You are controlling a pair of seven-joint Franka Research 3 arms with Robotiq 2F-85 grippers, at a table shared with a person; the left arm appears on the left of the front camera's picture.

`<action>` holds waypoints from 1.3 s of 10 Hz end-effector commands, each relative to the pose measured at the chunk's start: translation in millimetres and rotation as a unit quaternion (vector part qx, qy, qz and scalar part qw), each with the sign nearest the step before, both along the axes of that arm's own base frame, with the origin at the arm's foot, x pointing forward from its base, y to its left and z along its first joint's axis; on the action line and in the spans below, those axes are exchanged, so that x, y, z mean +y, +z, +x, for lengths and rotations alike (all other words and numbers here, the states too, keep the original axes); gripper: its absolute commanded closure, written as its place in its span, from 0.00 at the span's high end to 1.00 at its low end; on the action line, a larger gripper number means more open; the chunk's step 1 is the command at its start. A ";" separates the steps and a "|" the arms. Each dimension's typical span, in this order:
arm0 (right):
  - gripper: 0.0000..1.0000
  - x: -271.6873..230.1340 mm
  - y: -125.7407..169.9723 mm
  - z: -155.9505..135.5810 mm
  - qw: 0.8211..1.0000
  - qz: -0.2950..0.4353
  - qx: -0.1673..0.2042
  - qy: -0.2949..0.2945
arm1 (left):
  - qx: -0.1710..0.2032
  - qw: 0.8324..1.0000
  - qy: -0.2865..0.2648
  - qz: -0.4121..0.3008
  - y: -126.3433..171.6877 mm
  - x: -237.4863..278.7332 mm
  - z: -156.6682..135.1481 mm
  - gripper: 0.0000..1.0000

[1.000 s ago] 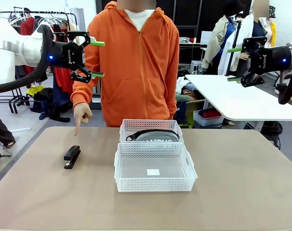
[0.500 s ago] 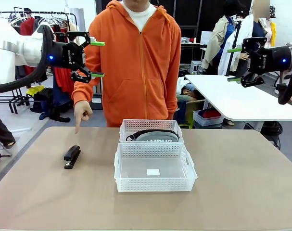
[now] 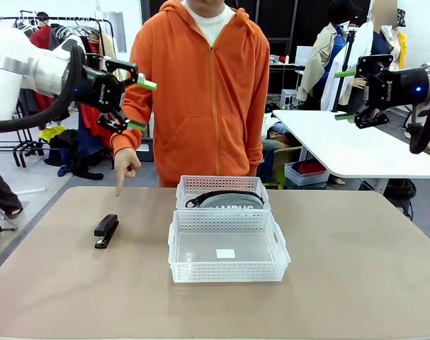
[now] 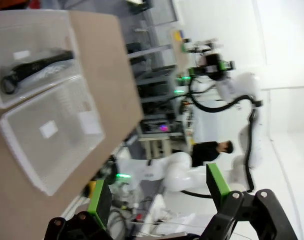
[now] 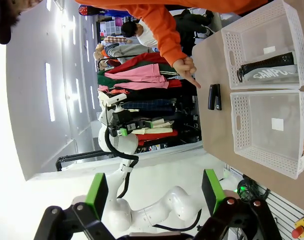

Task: Distribute items into two baskets.
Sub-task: Pick up the Stapler that the person points to.

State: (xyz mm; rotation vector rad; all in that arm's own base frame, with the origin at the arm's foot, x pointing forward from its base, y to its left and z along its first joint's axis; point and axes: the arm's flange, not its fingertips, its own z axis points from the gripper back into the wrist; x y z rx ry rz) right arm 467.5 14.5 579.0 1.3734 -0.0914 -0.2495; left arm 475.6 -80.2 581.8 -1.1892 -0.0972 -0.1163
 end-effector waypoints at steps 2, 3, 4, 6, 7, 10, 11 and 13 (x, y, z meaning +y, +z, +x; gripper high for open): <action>1.00 1.4 2.8 -2.2 1.000 0.004 0.003 -0.007 | -0.086 0.977 0.043 0.190 9.3 3.6 1.6 1.00; 1.00 1.4 2.8 -2.2 1.000 0.004 0.003 -0.007 | -0.113 0.962 0.060 0.243 7.9 8.3 8.6 1.00; 1.00 1.4 2.8 -2.2 1.000 0.004 0.003 -0.007 | -0.127 0.949 0.060 0.281 4.5 8.1 11.4 1.00; 1.00 1.4 2.8 -2.2 1.000 0.004 0.003 -0.007 | -0.134 0.921 0.054 0.362 -6.2 10.4 18.0 1.00; 1.00 1.4 2.8 -2.2 1.000 0.004 0.003 -0.007 | -0.135 0.906 0.063 0.396 -12.6 7.8 20.6 1.00; 1.00 1.4 2.8 -2.2 1.000 0.004 0.003 -0.007 | -0.153 0.909 0.050 0.385 -14.2 12.9 25.0 1.00; 1.00 1.4 2.8 -2.2 1.000 0.004 0.003 -0.007 | -0.153 0.909 0.050 0.385 -14.2 12.9 25.0 1.00; 1.00 1.4 2.8 -2.2 1.000 0.004 0.003 -0.007 | -0.153 0.909 0.050 0.385 -14.2 12.9 25.0 1.00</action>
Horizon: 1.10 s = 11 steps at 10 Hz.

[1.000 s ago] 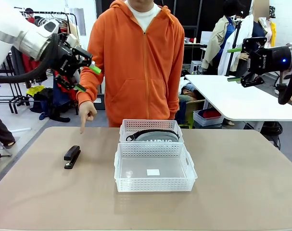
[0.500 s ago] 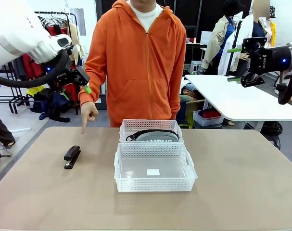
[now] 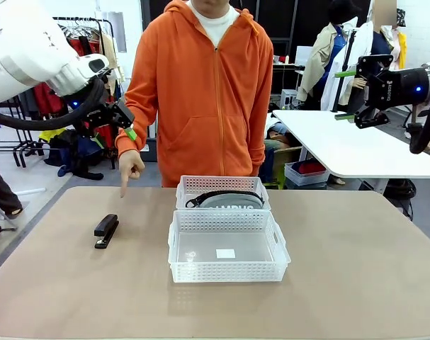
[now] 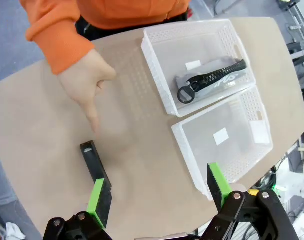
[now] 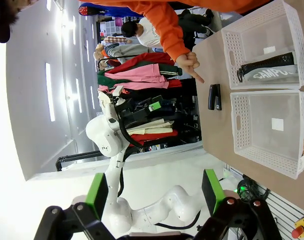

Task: Distribute items into two baskets.
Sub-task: Pick up the Stapler that the person points to.

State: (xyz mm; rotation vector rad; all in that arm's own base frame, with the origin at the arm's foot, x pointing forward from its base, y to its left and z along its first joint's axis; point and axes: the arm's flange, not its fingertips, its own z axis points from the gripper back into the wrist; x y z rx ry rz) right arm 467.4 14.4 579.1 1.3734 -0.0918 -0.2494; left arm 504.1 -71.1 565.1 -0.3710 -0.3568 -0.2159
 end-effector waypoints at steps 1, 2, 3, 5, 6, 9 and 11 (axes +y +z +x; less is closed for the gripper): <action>1.00 1.4 2.6 -2.1 1.000 0.004 0.003 -0.007 | 0.001 1.000 0.000 0.000 -1.4 -0.7 0.0 1.00; 1.00 1.4 2.6 -2.1 1.000 0.004 0.003 -0.007 | 0.015 0.999 0.014 0.048 -20.2 -6.2 4.2 1.00; 1.00 1.4 2.6 -2.1 1.000 0.004 0.003 -0.007 | 0.018 0.997 0.016 0.070 -31.6 -5.9 7.2 1.00; 1.00 1.4 2.6 -2.1 1.000 0.004 0.003 -0.007 | 0.030 0.991 0.053 0.123 -55.6 -9.0 8.9 1.00; 1.00 1.4 2.6 -2.1 1.000 0.004 0.003 -0.007 | 0.049 0.989 0.057 0.127 -65.9 -11.3 8.1 1.00; 1.00 1.4 2.6 -2.1 1.000 0.004 0.003 -0.007 | 0.096 0.974 0.113 0.169 -116.4 -29.0 8.2 1.00; 1.00 1.4 2.6 -2.1 1.000 0.004 0.003 -0.007 | 0.143 0.962 0.176 0.151 -135.6 -30.1 10.6 1.00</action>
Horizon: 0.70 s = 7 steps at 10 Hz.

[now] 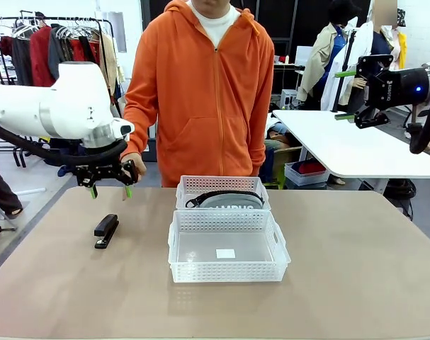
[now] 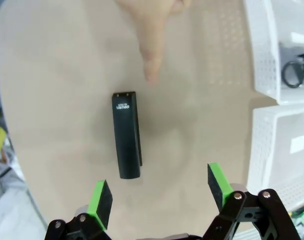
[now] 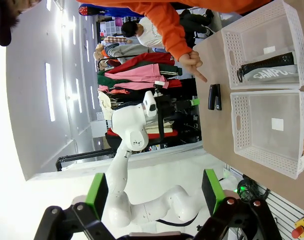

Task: Distribute items into two baskets.
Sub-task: Pick up the Stapler that the person points to.

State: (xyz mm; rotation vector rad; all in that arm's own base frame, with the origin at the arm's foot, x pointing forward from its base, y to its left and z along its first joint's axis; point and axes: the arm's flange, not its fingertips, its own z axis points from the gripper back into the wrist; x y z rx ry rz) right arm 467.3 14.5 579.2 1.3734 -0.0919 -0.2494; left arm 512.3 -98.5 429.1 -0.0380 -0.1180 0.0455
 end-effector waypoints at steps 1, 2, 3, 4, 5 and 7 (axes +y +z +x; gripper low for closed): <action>1.00 1.4 2.5 -2.0 1.000 0.004 0.003 -0.007 | 0.033 0.997 0.071 0.016 -10.2 -1.2 -0.3 1.00; 1.00 1.4 2.5 -2.0 1.000 0.004 0.003 -0.007 | 0.043 0.997 0.067 0.024 -20.5 2.4 0.0 1.00; 1.00 1.4 2.5 -2.0 1.000 0.004 0.003 -0.007 | 0.037 0.995 0.078 0.051 -37.7 3.4 3.0 1.00; 1.00 1.4 2.5 -2.0 1.000 0.004 0.003 -0.007 | 0.040 0.995 0.070 0.058 -50.1 8.5 8.4 1.00; 1.00 1.4 2.5 -2.0 1.000 0.004 0.003 -0.007 | 0.052 0.996 0.046 0.059 -63.4 14.2 14.2 1.00; 1.00 1.4 2.5 -2.0 1.000 0.004 0.003 -0.007 | 0.079 0.996 0.003 0.033 -85.8 17.5 17.0 1.00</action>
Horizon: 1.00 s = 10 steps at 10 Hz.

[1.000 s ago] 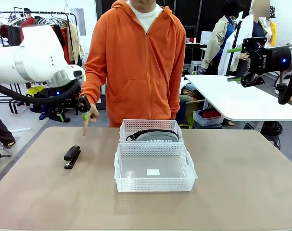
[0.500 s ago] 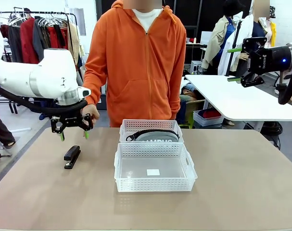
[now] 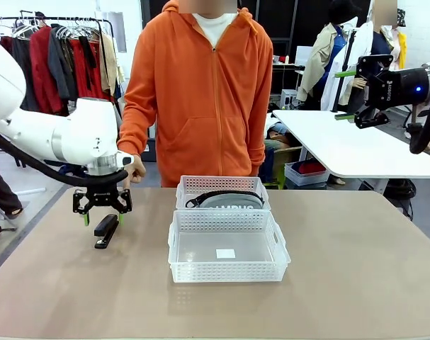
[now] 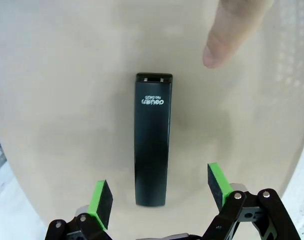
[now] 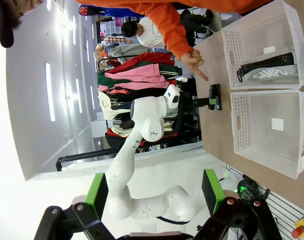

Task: Distribute items into two baskets.
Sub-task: Pick up the Stapler that the person points to.

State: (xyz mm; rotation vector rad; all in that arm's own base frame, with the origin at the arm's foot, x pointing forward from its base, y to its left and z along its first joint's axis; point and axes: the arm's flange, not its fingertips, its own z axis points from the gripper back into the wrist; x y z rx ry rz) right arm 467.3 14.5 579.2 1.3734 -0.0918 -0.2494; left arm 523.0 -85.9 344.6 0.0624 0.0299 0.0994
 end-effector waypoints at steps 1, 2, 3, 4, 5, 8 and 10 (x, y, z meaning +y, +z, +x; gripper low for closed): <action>1.00 1.4 2.5 -2.0 1.000 0.004 0.003 -0.007 | 0.002 0.999 -0.029 -0.020 -7.1 6.0 7.1 1.00; 1.00 1.4 2.5 -2.0 1.000 0.004 0.003 -0.007 | 0.004 0.999 -0.030 -0.024 -9.8 7.7 7.8 1.00; 1.00 1.4 2.5 -2.0 1.000 0.004 0.003 -0.007 | -0.001 0.999 -0.033 -0.026 -10.5 8.2 9.0 1.00; 1.00 1.4 2.5 -2.0 1.000 0.004 0.003 -0.007 | -0.005 0.999 -0.034 -0.025 -11.4 9.6 8.3 1.00; 1.00 1.4 2.5 -2.0 1.000 0.004 0.003 -0.007 | -0.011 0.999 -0.042 -0.019 -11.8 10.1 7.4 0.94; 1.00 1.4 2.5 -2.0 1.000 0.004 0.003 -0.007 | -0.006 0.999 -0.042 -0.017 -10.3 13.5 9.5 0.36; 1.00 1.4 2.5 -2.0 1.000 0.004 0.003 -0.007 | -0.012 0.999 -0.042 -0.014 -8.9 14.8 8.0 0.00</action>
